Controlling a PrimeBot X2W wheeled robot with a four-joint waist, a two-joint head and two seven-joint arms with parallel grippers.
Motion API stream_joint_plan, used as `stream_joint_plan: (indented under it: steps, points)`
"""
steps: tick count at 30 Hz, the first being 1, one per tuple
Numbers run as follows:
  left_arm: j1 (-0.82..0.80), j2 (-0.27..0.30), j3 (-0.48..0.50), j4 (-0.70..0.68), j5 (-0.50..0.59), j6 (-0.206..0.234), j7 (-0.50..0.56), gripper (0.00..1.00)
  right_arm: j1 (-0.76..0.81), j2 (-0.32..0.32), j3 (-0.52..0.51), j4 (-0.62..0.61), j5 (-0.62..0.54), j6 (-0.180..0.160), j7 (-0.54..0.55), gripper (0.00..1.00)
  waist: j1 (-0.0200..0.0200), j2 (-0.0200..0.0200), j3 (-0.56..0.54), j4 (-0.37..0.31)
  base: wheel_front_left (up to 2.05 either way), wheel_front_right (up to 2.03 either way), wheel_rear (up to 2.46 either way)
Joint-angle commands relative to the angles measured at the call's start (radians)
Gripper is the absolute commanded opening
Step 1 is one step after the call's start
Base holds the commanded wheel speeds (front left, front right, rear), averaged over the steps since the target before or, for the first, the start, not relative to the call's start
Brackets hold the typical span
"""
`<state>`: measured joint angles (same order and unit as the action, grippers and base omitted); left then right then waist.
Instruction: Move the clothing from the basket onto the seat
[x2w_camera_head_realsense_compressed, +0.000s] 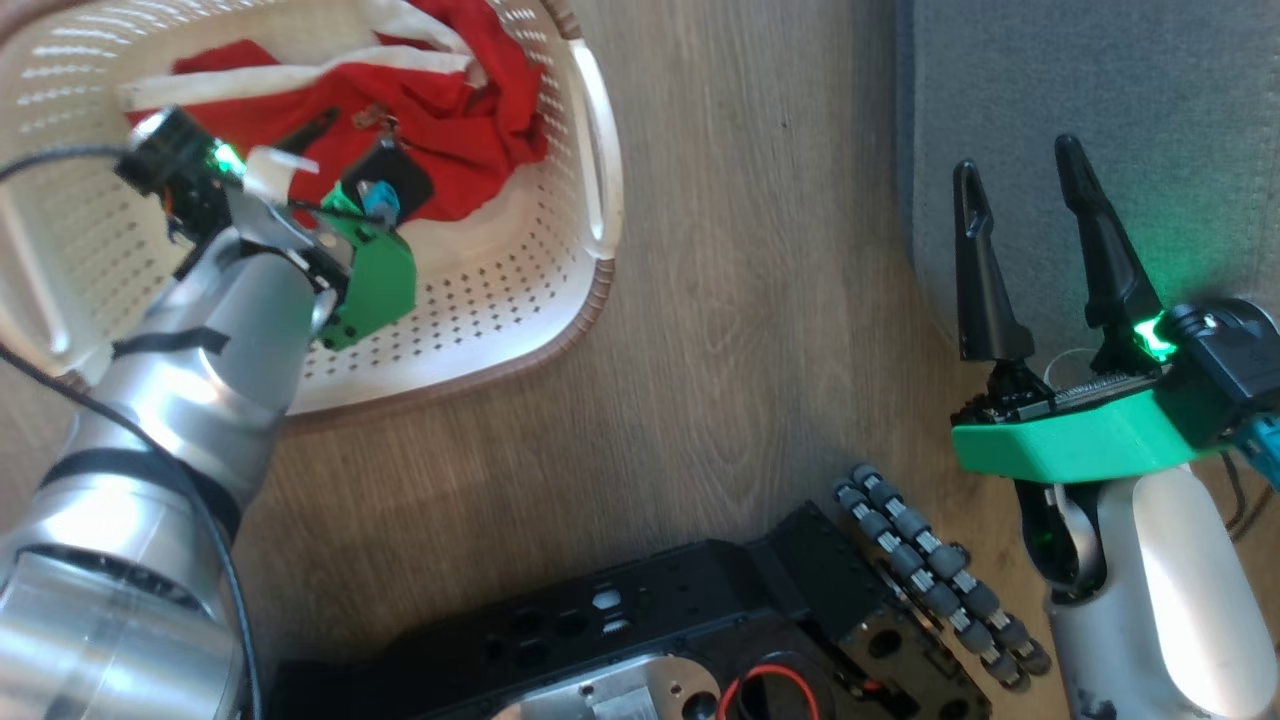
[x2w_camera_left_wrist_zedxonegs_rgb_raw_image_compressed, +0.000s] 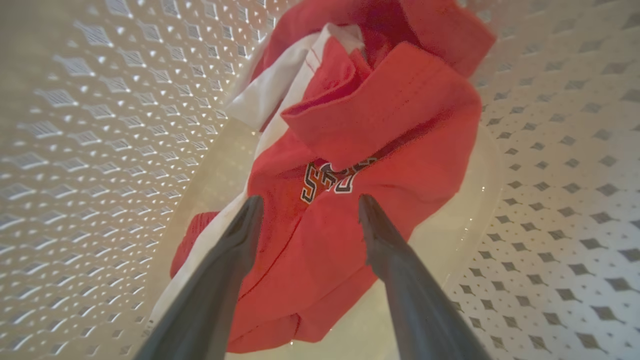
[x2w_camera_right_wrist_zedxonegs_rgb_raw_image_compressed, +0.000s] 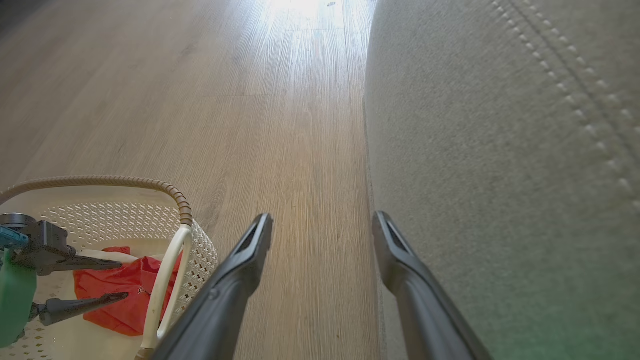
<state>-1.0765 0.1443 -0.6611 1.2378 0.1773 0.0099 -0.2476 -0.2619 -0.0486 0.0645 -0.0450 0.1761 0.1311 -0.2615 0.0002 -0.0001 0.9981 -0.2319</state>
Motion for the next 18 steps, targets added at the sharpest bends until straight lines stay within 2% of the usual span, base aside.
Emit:
stream_joint_plan:
  steps: [1,6,13,18]
  points:
    - [0.009,0.023,0.003,0.011,0.004,-0.014,0.018,1.0,0.034,-0.002,0.002,-0.007,0.017,0.0,0.0,1.0,-0.0002,0.0001,0.03,-0.025,0.0,0.0,0.0]
    - [-0.039,0.03,0.017,0.04,-0.022,-0.032,0.084,1.0,0.06,-0.002,0.011,-0.023,0.018,0.0,0.0,1.0,-0.0002,0.0001,0.047,-0.03,0.0,0.0,0.0]
    - [-0.088,0.036,0.02,0.049,-0.04,-0.022,0.134,1.0,0.086,-0.002,0.008,-0.046,0.017,0.0,0.0,1.0,-0.0002,0.0001,0.069,-0.027,0.0,0.0,0.0]
    - [-0.101,0.041,0.012,0.052,-0.046,-0.038,0.205,1.0,0.107,-0.002,0.011,-0.068,0.009,0.0,0.0,1.0,-0.0002,0.0001,0.079,-0.026,0.0,0.0,0.0]
